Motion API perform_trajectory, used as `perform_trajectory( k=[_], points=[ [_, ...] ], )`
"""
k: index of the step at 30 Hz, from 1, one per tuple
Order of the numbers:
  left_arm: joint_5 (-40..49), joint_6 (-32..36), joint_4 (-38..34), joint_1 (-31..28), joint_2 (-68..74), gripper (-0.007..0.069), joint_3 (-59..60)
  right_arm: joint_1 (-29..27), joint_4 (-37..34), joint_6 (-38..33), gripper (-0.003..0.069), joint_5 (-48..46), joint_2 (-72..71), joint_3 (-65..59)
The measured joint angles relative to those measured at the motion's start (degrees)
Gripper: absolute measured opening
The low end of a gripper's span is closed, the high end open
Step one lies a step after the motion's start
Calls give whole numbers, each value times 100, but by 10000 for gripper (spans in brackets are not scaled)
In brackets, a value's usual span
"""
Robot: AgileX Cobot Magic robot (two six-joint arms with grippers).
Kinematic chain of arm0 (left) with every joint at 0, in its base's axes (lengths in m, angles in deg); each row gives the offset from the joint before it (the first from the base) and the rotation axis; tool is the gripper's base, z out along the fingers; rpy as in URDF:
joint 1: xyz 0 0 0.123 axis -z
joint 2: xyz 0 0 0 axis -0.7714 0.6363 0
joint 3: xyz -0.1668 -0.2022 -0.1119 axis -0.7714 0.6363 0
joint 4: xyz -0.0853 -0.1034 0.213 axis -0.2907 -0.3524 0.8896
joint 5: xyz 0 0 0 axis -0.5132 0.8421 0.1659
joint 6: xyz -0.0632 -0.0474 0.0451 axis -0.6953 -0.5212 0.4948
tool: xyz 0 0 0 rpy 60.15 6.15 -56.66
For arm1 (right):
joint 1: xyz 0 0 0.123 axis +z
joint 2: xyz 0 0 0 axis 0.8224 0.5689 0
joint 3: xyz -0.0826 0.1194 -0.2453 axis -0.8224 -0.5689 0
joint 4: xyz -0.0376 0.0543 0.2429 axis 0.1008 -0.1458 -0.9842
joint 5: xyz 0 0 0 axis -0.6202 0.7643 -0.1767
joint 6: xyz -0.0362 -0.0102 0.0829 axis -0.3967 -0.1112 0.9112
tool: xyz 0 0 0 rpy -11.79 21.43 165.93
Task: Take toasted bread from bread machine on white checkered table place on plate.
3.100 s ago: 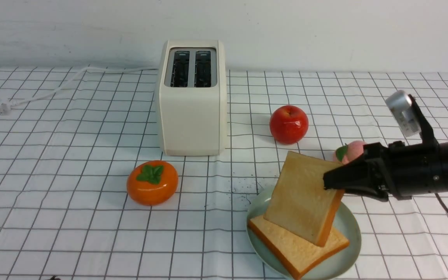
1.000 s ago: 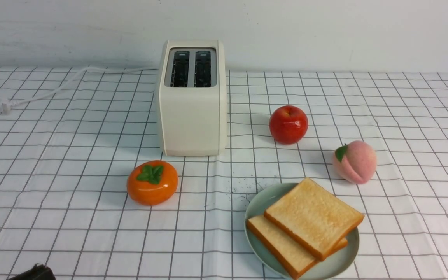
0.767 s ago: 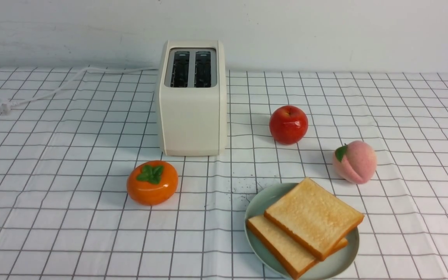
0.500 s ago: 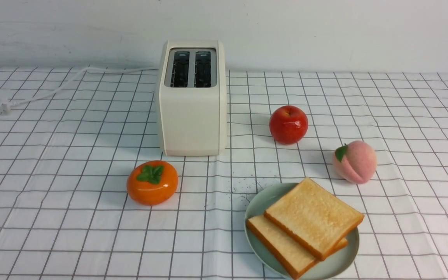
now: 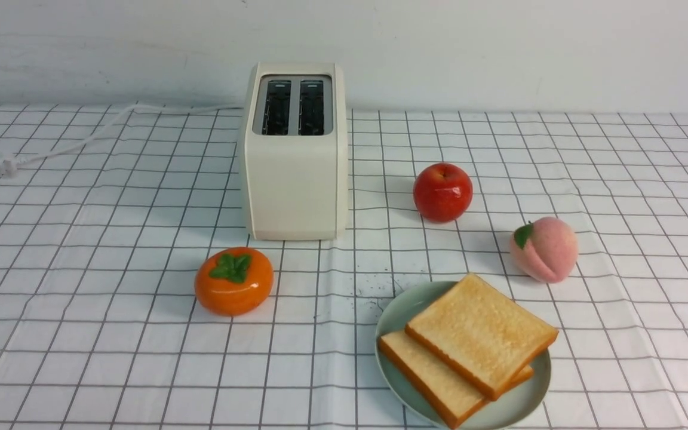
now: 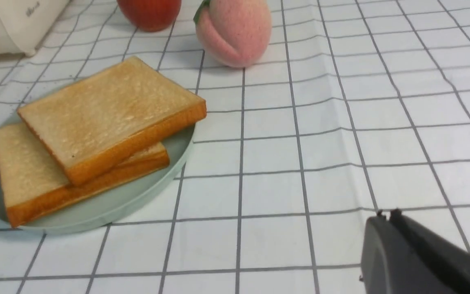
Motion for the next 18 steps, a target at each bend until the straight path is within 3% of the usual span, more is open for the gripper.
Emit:
perform_trajectory(
  k=[18],
  points=[
    [1, 0, 0, 0, 0, 26, 0, 0, -20, 45, -15, 5, 0, 0]
  ],
)
